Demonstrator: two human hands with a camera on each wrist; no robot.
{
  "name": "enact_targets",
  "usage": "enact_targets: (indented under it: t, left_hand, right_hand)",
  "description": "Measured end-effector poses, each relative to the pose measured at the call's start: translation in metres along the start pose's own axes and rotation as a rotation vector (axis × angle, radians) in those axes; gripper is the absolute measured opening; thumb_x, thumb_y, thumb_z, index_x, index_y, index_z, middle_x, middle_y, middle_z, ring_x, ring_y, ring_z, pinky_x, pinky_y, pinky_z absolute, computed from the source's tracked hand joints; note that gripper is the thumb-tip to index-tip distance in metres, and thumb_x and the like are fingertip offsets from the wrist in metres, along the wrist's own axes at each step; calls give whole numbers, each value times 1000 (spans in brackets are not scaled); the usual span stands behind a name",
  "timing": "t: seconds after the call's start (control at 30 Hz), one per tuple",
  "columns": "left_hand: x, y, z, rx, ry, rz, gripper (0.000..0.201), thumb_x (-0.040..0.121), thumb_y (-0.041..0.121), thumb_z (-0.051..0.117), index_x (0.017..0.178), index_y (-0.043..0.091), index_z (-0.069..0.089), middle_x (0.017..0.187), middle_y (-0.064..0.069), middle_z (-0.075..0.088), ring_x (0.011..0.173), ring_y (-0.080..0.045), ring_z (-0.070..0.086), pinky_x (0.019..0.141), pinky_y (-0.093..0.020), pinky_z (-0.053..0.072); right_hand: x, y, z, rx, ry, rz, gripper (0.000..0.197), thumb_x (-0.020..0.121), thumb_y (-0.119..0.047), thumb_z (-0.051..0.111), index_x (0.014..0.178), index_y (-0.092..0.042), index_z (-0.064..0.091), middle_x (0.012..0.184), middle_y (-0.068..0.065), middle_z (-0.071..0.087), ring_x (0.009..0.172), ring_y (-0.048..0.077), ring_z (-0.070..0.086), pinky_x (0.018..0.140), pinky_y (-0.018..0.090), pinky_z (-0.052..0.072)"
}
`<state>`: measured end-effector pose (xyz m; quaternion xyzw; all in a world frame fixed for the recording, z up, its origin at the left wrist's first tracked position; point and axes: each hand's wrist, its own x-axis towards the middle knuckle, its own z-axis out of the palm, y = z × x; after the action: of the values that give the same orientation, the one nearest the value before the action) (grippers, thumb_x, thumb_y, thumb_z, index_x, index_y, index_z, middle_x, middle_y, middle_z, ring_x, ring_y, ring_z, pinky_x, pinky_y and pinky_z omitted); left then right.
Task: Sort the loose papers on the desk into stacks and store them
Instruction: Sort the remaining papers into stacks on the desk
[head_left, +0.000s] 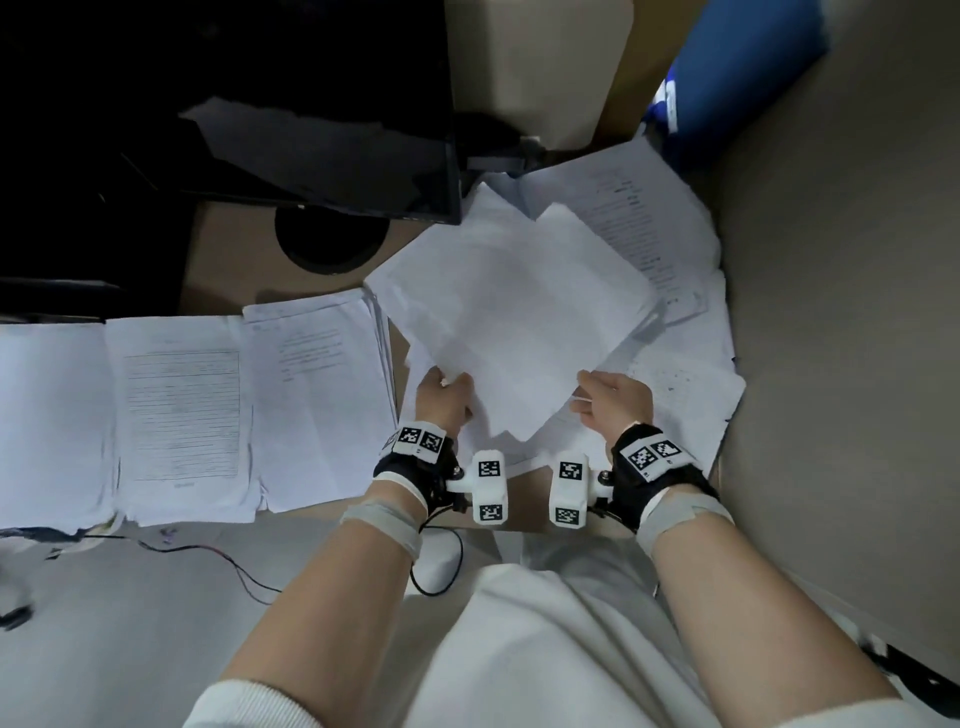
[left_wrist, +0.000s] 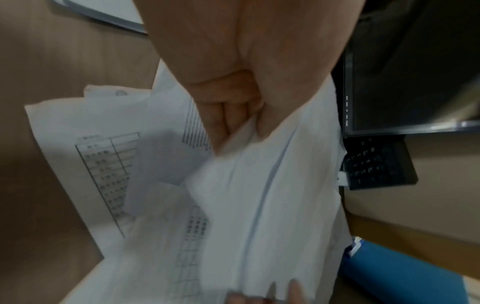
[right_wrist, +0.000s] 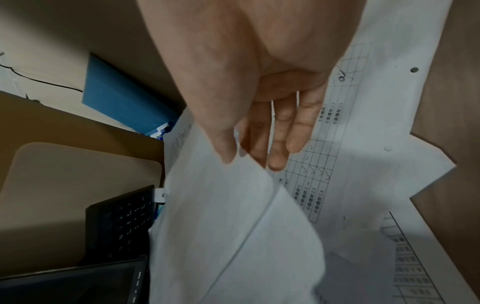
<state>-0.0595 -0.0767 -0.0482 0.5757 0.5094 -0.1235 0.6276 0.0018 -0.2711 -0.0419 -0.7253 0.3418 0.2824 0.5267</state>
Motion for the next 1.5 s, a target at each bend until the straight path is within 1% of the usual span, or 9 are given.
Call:
enact_targets:
  t: [0.17, 0.37, 0.5, 0.67, 0.87, 1.07, 1.17, 1.37, 1.5]
  left_hand:
    - [-13, -7, -7, 29, -248, -186, 31, 83, -4, 69, 73, 10, 44, 66, -12, 53, 59, -22, 54, 86, -47, 54]
    - [6, -14, -23, -35, -91, -151, 55, 84, 25, 79, 131, 10, 55, 94, -14, 69, 74, -23, 67, 78, -34, 62]
    - [6, -5, -20, 323, -42, 90, 21, 90, 24, 67, 76, 10, 61, 73, -7, 66, 74, -30, 63, 60, -23, 50]
    - [4, -11, -17, 206, -41, 44, 19, 79, 29, 67, 84, 10, 67, 87, -13, 73, 85, -34, 71, 79, -50, 61]
    - [13, -16, -28, -55, -32, -97, 32, 88, 6, 60, 118, 17, 59, 80, -14, 65, 67, -25, 60, 61, -27, 53]
    - [14, -19, -28, -104, -48, -87, 22, 81, -10, 58, 88, 9, 63, 74, -18, 66, 62, -28, 63, 66, -34, 55]
    - [18, -20, -25, -67, -88, -101, 34, 82, -4, 64, 114, 7, 62, 88, -17, 67, 75, -29, 65, 75, -37, 60]
    - [17, -23, -21, 218, -184, 14, 66, 87, 15, 73, 146, 13, 43, 129, -16, 59, 99, -33, 67, 64, -26, 60]
    - [15, -17, -16, 410, -166, 110, 18, 89, 20, 66, 92, 3, 65, 98, -21, 72, 92, -37, 70, 74, -40, 63]
  right_hand:
    - [-2, 5, 8, -254, 65, -19, 43, 81, -34, 76, 65, -5, 49, 63, 12, 56, 63, 29, 58, 73, 48, 58]
    - [-5, 30, 3, -318, 12, 80, 30, 90, -28, 64, 76, -2, 54, 71, 11, 56, 71, 27, 59, 71, 38, 56]
    - [-12, 36, -4, -231, 51, 85, 27, 93, -20, 57, 74, -2, 55, 72, 10, 57, 68, 25, 56, 67, 34, 49]
    - [-16, 41, 3, -239, 167, 50, 38, 88, -23, 59, 55, -8, 47, 60, 12, 57, 64, 32, 62, 71, 47, 60]
    - [-18, 35, 6, -325, 253, -18, 34, 91, -14, 51, 60, -11, 36, 63, 8, 45, 65, 29, 50, 63, 34, 40]
    - [-16, 42, 0, -344, 332, 25, 24, 99, -16, 46, 104, -1, 62, 112, 16, 64, 100, 33, 60, 78, 30, 42]
    - [-14, 48, 0, -344, 297, 62, 32, 97, -16, 46, 120, 1, 58, 119, 17, 63, 105, 35, 61, 77, 30, 41]
    - [-20, 63, 1, -333, 169, 130, 13, 90, -16, 51, 91, -4, 55, 91, 15, 62, 79, 32, 61, 56, 33, 49]
    - [-12, 87, -6, -182, 170, 97, 42, 71, -43, 61, 71, -1, 62, 70, 15, 71, 76, 38, 71, 75, 56, 59]
